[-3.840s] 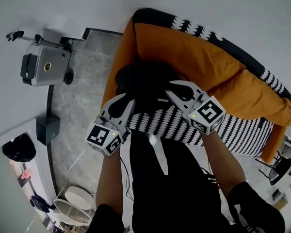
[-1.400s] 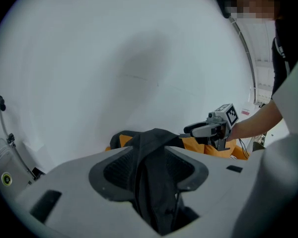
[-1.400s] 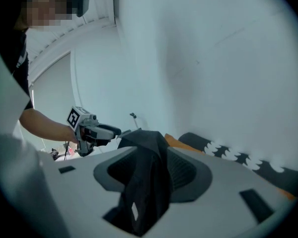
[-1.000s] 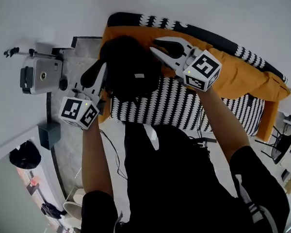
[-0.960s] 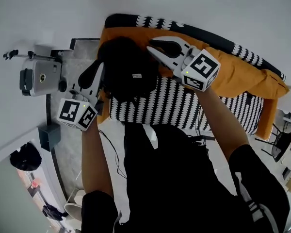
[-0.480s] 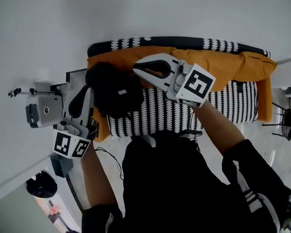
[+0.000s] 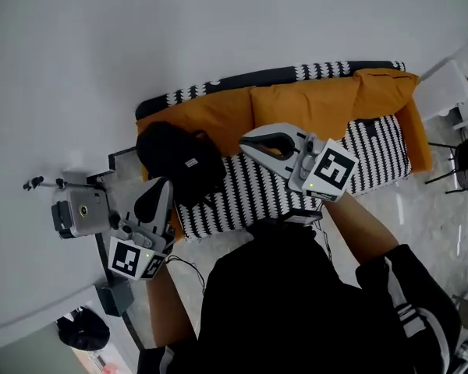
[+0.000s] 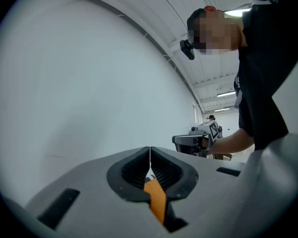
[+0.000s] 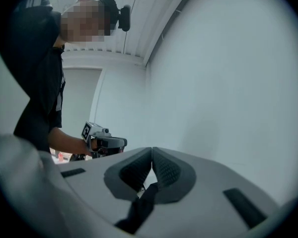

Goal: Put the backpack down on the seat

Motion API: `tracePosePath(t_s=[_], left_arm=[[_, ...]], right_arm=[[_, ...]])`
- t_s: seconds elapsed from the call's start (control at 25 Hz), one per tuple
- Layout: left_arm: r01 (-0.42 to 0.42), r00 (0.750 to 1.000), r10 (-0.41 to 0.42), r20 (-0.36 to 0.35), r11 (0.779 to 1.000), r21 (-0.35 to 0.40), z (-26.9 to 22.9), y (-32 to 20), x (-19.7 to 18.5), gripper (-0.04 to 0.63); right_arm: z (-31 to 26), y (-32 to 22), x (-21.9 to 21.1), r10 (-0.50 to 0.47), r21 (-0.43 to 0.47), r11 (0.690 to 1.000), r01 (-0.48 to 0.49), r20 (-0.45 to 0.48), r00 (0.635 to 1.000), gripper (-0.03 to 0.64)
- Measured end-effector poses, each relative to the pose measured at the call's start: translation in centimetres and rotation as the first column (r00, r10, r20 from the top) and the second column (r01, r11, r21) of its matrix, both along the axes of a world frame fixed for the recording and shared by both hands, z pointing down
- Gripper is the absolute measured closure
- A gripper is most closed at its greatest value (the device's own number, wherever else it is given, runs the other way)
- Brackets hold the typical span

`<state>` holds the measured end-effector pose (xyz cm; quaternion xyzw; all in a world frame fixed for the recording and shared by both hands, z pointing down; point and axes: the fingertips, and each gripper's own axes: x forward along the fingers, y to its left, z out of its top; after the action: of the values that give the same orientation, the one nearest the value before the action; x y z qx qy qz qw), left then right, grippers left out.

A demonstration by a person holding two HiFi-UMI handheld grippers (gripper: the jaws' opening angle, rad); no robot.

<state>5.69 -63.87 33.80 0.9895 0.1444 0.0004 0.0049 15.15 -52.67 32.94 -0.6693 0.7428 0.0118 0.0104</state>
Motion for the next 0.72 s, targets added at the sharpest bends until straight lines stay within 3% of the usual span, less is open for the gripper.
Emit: tracePosePath(t_s=[0.32, 0.52, 0.72], left_arm=[[-0.112, 0.993, 0.112, -0.027, 0.994, 0.012, -1.5, 8.0, -10.2, 0.572], [-0.114, 0.993, 0.114, 0.001, 0.993, -0.024, 0.4, 11.8, -16.6, 0.572], [-0.145, 0.989, 0.146, 0.01, 0.987, -0.075, 0.8, 16.0, -20.6, 0.572]], right_arm=[[0.4, 8.4, -10.5, 0.067, -0.035, 0.997, -0.066, 0.022, 0.998, 0.589], [1.7, 12.0, -17.7, 0.058, -0.049, 0.997, -0.055, 0.063, 0.996, 0.589], [1.7, 14.6, -22.0, 0.029, -0.051, 0.998, -0.025, 0.08, 0.996, 0.591]])
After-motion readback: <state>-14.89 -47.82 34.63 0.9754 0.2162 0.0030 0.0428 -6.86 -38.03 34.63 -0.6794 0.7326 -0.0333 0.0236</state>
